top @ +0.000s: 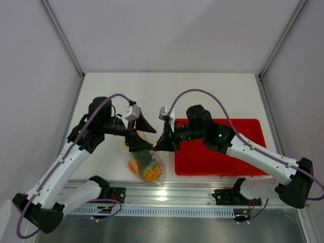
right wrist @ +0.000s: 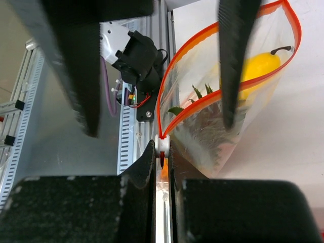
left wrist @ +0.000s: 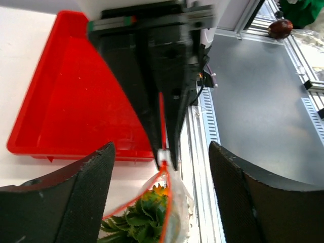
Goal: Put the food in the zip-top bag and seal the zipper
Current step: Zip the zipper food storage bag at the center of the board.
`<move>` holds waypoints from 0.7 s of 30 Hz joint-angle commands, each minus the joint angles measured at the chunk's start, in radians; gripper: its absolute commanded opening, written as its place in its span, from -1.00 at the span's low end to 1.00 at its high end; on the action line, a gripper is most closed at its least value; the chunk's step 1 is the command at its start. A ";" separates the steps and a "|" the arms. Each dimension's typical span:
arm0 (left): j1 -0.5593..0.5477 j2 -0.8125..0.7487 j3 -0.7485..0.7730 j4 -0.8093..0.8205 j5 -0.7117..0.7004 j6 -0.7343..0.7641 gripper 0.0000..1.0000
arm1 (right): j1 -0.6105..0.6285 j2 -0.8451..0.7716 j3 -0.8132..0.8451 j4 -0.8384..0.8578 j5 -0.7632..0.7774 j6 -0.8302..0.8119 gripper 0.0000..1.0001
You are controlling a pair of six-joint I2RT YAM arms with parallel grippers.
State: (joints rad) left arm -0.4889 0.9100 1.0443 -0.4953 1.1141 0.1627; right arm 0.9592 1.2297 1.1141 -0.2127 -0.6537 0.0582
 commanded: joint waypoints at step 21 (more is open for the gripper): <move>-0.007 -0.126 -0.234 0.050 -0.026 -0.227 -0.12 | -0.011 -0.091 -0.025 0.059 0.003 0.000 -1.00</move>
State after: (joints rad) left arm -0.4908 0.8120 0.8223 -0.4877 1.1435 0.0223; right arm 0.9535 1.1725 1.0916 -0.2298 -0.6563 0.0387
